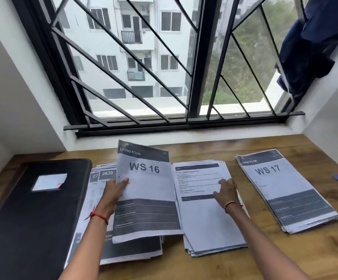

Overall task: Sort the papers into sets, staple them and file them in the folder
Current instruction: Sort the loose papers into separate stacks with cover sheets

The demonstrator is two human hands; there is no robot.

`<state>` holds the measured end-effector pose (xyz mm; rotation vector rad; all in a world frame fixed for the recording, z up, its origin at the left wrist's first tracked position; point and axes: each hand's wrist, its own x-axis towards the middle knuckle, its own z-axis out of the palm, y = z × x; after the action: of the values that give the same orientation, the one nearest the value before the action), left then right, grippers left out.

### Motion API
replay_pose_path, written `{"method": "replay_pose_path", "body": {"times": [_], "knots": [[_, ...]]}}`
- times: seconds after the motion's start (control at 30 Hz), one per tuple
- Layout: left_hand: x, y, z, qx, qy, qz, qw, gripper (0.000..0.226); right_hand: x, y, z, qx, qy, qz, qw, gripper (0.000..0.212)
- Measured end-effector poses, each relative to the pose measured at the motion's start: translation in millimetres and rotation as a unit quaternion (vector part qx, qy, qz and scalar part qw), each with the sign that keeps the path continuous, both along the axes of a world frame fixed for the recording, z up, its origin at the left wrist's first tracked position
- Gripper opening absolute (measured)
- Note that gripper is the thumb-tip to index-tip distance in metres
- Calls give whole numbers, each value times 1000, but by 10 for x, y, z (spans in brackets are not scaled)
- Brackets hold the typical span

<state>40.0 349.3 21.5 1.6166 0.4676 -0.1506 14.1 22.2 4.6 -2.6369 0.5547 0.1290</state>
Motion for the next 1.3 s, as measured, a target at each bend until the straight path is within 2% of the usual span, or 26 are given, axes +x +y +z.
{"method": "replay_pose_path", "body": {"times": [0.1,0.17,0.23,0.33,0.43,0.53,0.67,0.73,0.8,0.87,0.93,1.03,1.17,1.3], "knots": [[-91,287,-27,68,-10,7,998,13,64,341,136,112,-43,88,989,34],[-144,484,-111,202,-6,18,979,24,97,658,216,169,-9,142,975,34],[-221,621,-179,325,34,26,945,37,122,975,215,213,37,173,961,42],[-352,727,-226,372,77,20,925,41,157,1372,119,146,95,212,962,59],[-409,792,-289,391,72,14,918,40,189,1635,9,140,124,211,959,55],[-442,828,-306,395,67,5,916,40,180,1811,-68,148,120,171,967,39],[-462,880,-317,383,53,-2,922,37,168,1962,-107,268,87,80,956,25],[-469,915,-320,374,47,0,926,37,186,2021,-142,304,76,49,948,31],[-479,939,-316,361,44,2,931,36,202,2115,-183,337,76,14,938,51],[-483,951,-321,355,36,3,934,35,228,2188,-226,353,81,-16,932,61],[-496,947,-324,348,24,6,937,35,267,2178,-249,375,101,-46,920,57],[-526,932,-314,331,10,14,944,38,271,2080,-221,435,164,-47,884,45],[-544,873,-271,302,-25,25,953,47,251,1976,-59,455,24,-62,888,41],[-484,783,-72,192,-41,41,980,76,264,1782,361,526,-53,-24,848,40]]}}
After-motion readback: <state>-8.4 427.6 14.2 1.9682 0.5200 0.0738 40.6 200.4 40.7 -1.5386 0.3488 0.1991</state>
